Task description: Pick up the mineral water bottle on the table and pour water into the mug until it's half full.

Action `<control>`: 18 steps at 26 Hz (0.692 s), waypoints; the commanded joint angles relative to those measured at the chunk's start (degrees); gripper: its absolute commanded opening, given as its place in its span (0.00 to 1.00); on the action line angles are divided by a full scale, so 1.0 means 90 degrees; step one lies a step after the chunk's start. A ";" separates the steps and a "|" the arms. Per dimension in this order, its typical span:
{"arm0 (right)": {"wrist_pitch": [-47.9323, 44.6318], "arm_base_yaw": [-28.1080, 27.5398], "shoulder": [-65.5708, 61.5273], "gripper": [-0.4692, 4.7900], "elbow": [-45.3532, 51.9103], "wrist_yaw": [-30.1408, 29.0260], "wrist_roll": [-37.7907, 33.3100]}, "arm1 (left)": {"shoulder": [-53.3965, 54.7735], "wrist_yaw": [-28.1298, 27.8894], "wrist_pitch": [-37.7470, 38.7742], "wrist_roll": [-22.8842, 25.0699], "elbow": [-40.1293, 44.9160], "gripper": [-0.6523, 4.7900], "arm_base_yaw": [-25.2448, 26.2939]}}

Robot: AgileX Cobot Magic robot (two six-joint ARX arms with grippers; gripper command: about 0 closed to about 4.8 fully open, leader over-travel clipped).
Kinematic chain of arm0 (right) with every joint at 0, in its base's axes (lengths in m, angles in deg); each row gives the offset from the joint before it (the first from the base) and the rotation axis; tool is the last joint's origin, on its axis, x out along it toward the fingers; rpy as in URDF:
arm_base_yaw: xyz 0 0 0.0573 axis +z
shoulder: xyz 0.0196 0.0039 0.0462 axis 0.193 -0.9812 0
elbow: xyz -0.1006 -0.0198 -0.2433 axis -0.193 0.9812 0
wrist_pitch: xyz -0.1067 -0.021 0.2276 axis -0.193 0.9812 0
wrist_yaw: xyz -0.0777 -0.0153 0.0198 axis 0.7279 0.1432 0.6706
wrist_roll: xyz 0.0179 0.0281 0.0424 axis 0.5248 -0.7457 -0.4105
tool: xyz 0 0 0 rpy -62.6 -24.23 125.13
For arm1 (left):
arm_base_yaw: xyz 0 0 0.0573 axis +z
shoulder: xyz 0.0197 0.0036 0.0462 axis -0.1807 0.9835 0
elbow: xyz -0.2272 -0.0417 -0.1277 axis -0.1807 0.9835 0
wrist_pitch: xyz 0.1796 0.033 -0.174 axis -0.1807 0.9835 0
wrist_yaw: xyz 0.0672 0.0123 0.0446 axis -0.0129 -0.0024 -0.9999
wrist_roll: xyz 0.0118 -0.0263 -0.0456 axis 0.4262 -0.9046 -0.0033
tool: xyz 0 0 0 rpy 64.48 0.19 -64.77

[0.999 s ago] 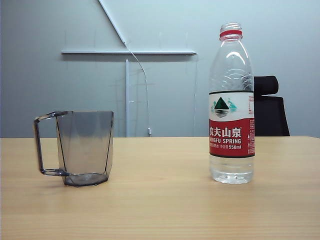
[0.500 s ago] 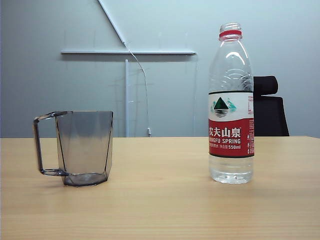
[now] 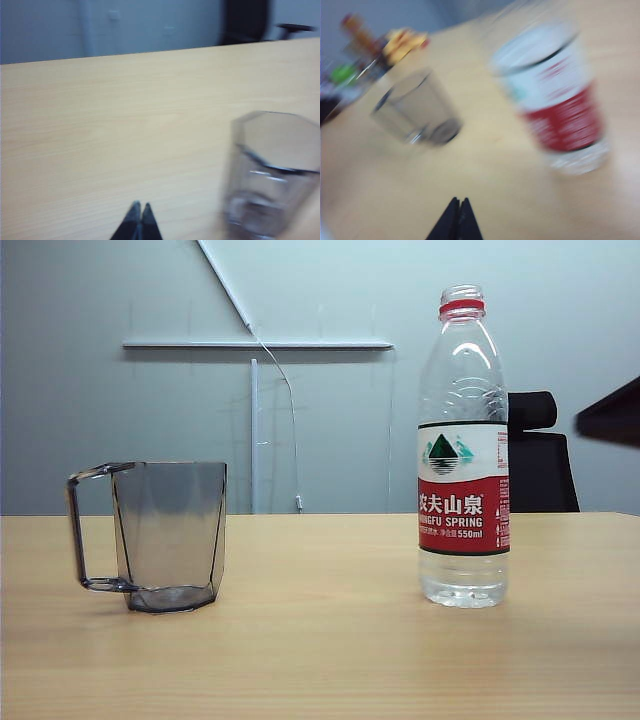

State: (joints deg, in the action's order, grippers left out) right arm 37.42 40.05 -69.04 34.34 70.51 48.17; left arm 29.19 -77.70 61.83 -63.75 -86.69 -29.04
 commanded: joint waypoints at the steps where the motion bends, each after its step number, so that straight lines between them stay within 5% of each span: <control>1: -0.0240 0.0845 -0.0095 0.19 0.0019 0.0296 -0.0010 | 0.0010 0.0019 -0.0061 -0.0019 -0.0017 0.12 -0.0605; 2: -0.0240 0.1263 -0.0092 0.34 0.0022 0.0636 -0.0010 | 0.0010 0.0019 -0.0061 -0.0019 -0.0017 0.12 -0.1015; 5: -0.0044 0.1583 -0.0092 0.34 0.0019 0.1520 0.0041 | 0.0010 0.0019 -0.0061 -0.0019 -0.0017 0.12 -0.1746; 7: -0.0046 0.1532 -0.0092 0.45 0.0019 0.1749 0.0362 | 0.0010 0.0019 -0.0058 -0.0019 -0.0017 0.12 -0.2098; 12: -0.0197 0.1190 -0.0097 0.72 0.0019 0.1943 0.1185 | 0.0010 0.0024 -0.0058 -0.0019 -0.0017 0.12 -0.2905; 15: -0.0418 0.0850 -0.0170 0.99 0.0019 0.1919 0.1547 | 0.0010 0.0022 -0.0058 -0.0019 -0.0017 0.12 -0.3194; 18: -0.0913 0.0457 -0.0466 1.00 0.0022 0.1812 0.1576 | 0.0010 0.0019 -0.0061 -0.0019 -0.0015 0.12 -0.3376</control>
State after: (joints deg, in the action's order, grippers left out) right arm 33.22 45.34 -72.03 34.34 87.63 61.61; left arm 29.19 -77.53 61.81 -63.75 -86.69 -58.85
